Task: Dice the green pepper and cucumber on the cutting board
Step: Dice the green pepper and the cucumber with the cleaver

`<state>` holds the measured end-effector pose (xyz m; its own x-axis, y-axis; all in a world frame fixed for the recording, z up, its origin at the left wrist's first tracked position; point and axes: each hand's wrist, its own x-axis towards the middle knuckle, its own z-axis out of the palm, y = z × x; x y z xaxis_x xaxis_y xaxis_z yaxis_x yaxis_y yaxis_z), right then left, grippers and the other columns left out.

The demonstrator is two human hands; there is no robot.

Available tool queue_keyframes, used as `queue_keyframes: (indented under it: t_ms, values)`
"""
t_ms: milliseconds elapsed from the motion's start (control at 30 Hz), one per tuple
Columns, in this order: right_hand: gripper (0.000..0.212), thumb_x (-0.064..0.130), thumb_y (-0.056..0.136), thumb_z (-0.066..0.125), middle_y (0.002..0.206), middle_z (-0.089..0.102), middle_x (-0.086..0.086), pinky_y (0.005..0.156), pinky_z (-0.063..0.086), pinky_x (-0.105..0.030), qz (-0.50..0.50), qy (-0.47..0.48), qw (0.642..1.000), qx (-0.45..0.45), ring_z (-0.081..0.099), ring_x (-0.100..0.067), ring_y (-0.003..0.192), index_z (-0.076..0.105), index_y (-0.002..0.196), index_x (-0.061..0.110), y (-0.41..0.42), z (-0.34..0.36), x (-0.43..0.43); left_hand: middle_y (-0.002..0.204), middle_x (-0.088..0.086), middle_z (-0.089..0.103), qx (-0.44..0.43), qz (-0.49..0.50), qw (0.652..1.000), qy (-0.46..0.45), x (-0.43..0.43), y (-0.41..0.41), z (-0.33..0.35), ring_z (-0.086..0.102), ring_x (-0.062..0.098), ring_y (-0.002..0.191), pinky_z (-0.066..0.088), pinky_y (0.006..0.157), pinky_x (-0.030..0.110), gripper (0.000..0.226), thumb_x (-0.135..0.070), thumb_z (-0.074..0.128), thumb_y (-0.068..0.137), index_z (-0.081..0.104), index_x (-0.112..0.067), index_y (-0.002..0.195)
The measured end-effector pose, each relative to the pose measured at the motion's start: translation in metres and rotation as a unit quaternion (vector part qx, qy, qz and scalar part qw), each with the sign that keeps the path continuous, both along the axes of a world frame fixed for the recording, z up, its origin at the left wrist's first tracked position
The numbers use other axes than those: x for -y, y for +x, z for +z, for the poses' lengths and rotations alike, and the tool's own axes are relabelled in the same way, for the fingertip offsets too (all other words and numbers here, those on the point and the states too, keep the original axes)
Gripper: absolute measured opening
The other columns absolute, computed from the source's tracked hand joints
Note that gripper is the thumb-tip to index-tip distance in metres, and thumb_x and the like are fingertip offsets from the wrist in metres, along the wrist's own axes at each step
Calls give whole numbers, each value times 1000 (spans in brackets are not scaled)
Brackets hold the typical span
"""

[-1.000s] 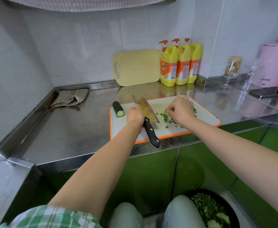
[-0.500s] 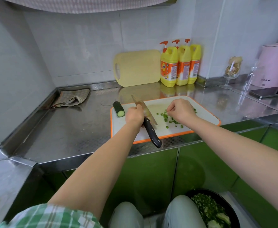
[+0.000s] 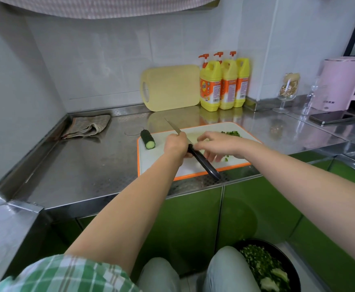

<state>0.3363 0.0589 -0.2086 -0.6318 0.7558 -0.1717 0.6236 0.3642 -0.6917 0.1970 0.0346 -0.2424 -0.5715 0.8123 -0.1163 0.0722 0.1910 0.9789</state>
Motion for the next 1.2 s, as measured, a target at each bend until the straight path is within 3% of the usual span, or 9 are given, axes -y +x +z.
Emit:
queue_keyframes:
  t_ms: [133, 233, 333, 433, 633, 767, 900, 1000, 1200]
  values:
    - [41, 12, 86, 64, 87, 65, -13, 77, 57, -39, 25, -47, 998, 28, 64, -23, 76, 46, 123, 10, 4, 1, 11, 71, 15, 56, 43, -8, 999, 21, 0, 9, 4, 56, 19, 31, 53, 60, 34, 18, -15, 36, 100, 45, -1, 92]
    - [24, -2, 89, 52, 76, 61, -14, 64, 57, -31, -23, -8, 1000, -15, 61, -21, 63, 52, 113, 1, -1, -4, 8, 82, 16, 59, 66, -30, 997, 38, 1, 13, 5, 61, 25, 39, 57, 72, 44, 21, -18, 38, 99, 47, -1, 89]
    - [10, 4, 92, 50, 72, 59, -11, 52, 45, -25, -62, 10, 997, -55, 54, -19, 60, 58, 97, 1, -3, -8, 3, 80, 10, 55, 28, -29, 998, 40, 4, 10, 8, 60, 28, 53, 56, 80, 43, 23, -20, 36, 99, 50, -2, 98]
    - [17, 5, 95, 46, 75, 60, -19, 43, 36, -23, -98, -54, 988, -105, 47, -21, 55, 56, 84, -2, 0, -14, -4, 79, 11, 54, -48, -16, 998, 34, 7, -1, 6, 56, 27, 63, 53, 77, 40, 21, -19, 36, 99, 51, -7, 91]
    - [15, 9, 98, 47, 64, 53, -10, 32, 28, -17, -159, -110, 976, -98, 40, -13, 44, 54, 89, -1, 14, -16, -19, 70, 6, 57, -102, 1, 995, -2, 11, -23, -8, 57, 28, 72, 50, 72, 35, 21, -13, 47, 95, 65, -2, 100]
    - [20, 8, 98, 46, 65, 48, -10, 31, 27, -15, -209, -68, 971, -92, 40, -16, 49, 49, 78, 4, 23, -16, -27, 84, 9, 58, -204, -39, 977, -39, 14, -25, -14, 53, 27, 79, 51, 82, 40, 16, -15, 49, 94, 62, -11, 85]
    - [17, 12, 98, 47, 65, 45, -7, 31, 26, -18, -162, -116, 968, -150, 40, -15, 45, 46, 82, 7, 30, -12, -19, 89, 8, 60, -298, -61, 948, -92, 18, -26, -21, 53, 29, 83, 46, 79, 31, 18, -17, 47, 92, 63, -14, 85]
    - [9, 14, 97, 47, 64, 46, -6, 32, 26, -18, -110, -140, 975, -131, 41, -12, 42, 46, 92, 7, 32, -11, -4, 103, 16, 66, -332, -38, 934, -126, 25, -25, -26, 58, 37, 100, 51, 87, 39, 26, -20, 46, 92, 66, -5, 100]
    - [9, 13, 97, 47, 65, 47, -6, 31, 26, -18, -101, -148, 979, -95, 40, -11, 40, 48, 91, 6, 35, -23, 13, 109, 22, 62, -391, -18, 911, -133, 38, -21, -34, 51, 41, 107, 43, 83, 38, 30, -16, 41, 92, 62, 2, 103]
